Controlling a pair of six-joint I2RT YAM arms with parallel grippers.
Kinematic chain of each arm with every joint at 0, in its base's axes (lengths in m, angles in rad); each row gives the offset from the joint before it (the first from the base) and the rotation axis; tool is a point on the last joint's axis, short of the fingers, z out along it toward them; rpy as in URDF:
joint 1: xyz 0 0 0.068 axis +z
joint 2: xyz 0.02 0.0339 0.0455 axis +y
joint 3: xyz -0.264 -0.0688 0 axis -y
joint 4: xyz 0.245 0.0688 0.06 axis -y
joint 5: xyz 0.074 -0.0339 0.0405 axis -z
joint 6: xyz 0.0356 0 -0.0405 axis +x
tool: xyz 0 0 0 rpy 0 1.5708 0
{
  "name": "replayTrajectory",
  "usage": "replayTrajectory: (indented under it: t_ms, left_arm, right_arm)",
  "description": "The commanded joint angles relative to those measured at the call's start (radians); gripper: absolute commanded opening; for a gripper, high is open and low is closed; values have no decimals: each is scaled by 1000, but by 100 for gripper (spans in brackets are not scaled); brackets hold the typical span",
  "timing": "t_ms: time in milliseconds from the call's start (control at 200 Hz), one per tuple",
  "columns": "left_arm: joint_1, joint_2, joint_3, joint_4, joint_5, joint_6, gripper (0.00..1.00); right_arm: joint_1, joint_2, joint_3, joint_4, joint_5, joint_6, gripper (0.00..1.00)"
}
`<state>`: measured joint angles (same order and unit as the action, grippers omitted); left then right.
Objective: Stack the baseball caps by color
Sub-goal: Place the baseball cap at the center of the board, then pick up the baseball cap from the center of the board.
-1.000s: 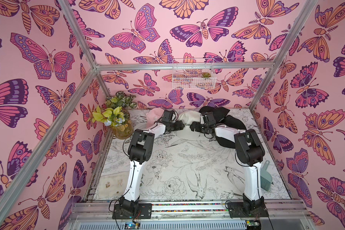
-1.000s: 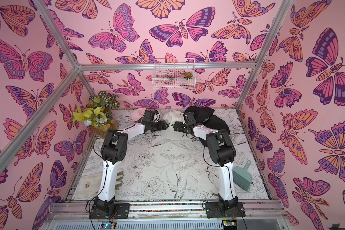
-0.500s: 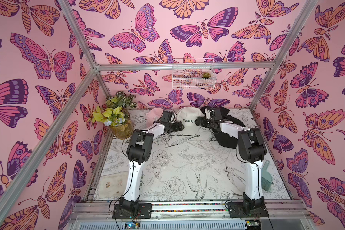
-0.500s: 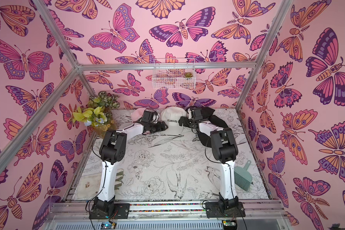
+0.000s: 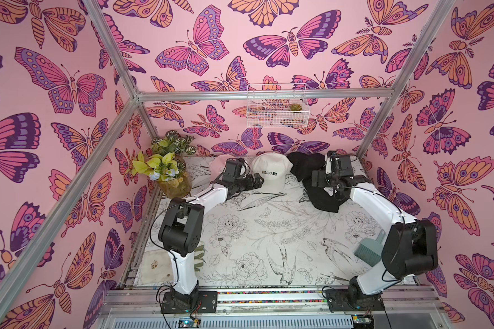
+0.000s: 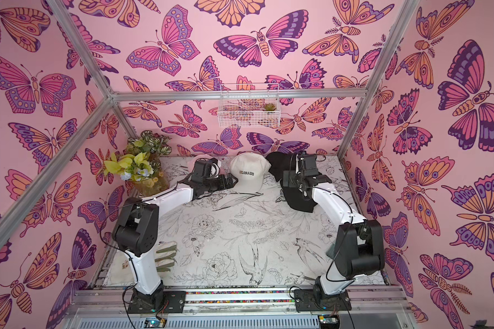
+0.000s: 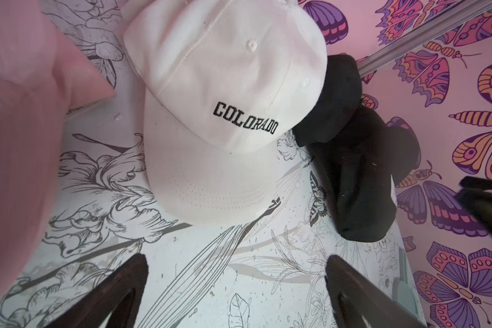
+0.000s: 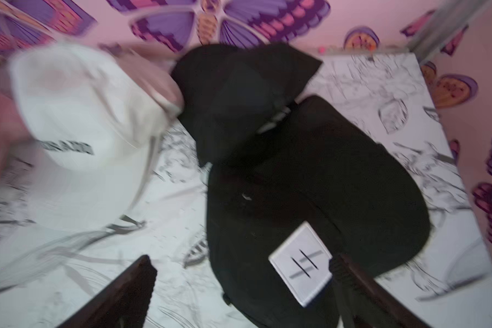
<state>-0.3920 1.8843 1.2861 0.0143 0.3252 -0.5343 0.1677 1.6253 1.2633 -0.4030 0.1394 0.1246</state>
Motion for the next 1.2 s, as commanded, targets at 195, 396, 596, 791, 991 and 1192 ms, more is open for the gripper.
replayTrajectory:
  t_ms: [195, 396, 596, 791, 991, 1192]
  left_arm:
    - [4, -108, -145, 96, -79, -30, 100]
    - [10, -99, -156, 105, -28, -35, 100]
    - [16, -107, -173, 113, -11, -52, 100]
    - [16, -126, -211, 187, 56, -64, 100]
    - [22, -132, -231, 240, 185, -64, 100]
    - [13, -181, -287, 284, 233, 17, 100]
  right_arm:
    - [22, 235, 176, -321, 109, -108, 95]
    - [29, 327, 229, -306, 224, -45, 48]
    - [29, 177, 147, -171, 83, 36, 0]
    - [29, 37, 31, -48, -115, 280, 0]
    - [40, -97, -234, 366, -318, 706, 0]
    - [117, -169, -395, 577, -272, 1025, 0]
